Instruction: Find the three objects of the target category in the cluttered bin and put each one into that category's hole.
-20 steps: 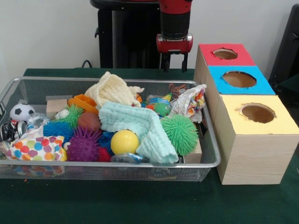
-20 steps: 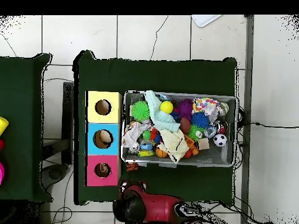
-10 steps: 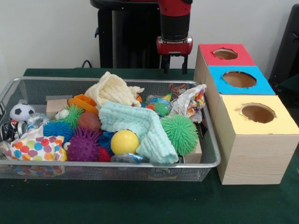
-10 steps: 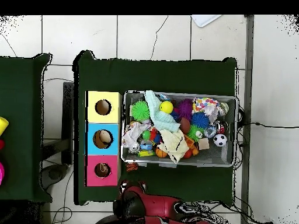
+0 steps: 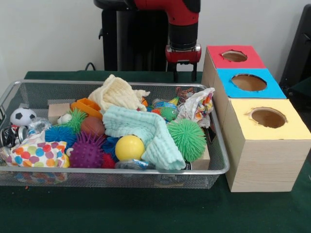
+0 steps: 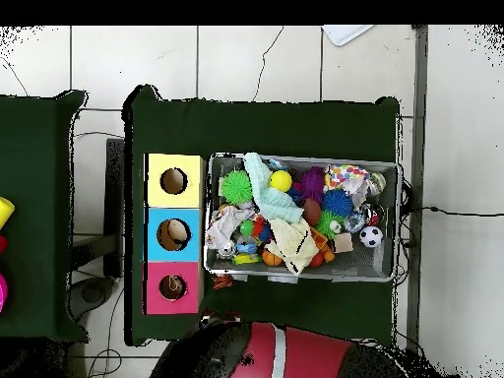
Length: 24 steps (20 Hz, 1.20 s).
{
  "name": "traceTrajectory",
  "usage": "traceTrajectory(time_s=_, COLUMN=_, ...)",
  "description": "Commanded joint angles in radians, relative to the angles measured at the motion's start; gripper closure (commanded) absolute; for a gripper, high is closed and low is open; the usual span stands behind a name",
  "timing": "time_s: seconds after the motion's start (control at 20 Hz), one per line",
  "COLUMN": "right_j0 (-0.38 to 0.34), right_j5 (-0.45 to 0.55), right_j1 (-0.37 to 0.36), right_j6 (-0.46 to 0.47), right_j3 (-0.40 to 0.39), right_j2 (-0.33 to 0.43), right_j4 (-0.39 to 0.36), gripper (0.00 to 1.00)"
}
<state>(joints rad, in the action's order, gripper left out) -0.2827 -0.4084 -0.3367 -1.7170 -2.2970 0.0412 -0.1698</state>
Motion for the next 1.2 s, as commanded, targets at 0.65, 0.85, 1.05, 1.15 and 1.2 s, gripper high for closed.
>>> traceTrajectory(time_s=0.65, right_j0=-0.015, right_j5=-0.211, right_j1=0.196, right_j6=-0.252, right_j3=0.199, right_j2=0.041, right_j4=0.055, gripper=0.00)
traceTrajectory(time_s=0.85, right_j0=0.007, right_j5=-0.245, right_j1=0.204, right_j6=-0.245, right_j3=0.205, right_j2=0.020, right_j4=0.073, gripper=0.00)
traceTrajectory(time_s=1.05, right_j0=0.027, right_j5=-0.322, right_j1=0.215, right_j6=-0.240, right_j3=0.216, right_j2=0.000, right_j4=0.074, gripper=0.00)
traceTrajectory(time_s=1.15, right_j0=0.036, right_j5=-0.356, right_j1=0.214, right_j6=-0.238, right_j3=0.216, right_j2=-0.009, right_j4=0.073, gripper=0.00)
traceTrajectory(time_s=1.2, right_j0=0.038, right_j5=-0.366, right_j1=0.211, right_j6=-0.235, right_j3=0.217, right_j2=-0.012, right_j4=0.071, gripper=0.00)
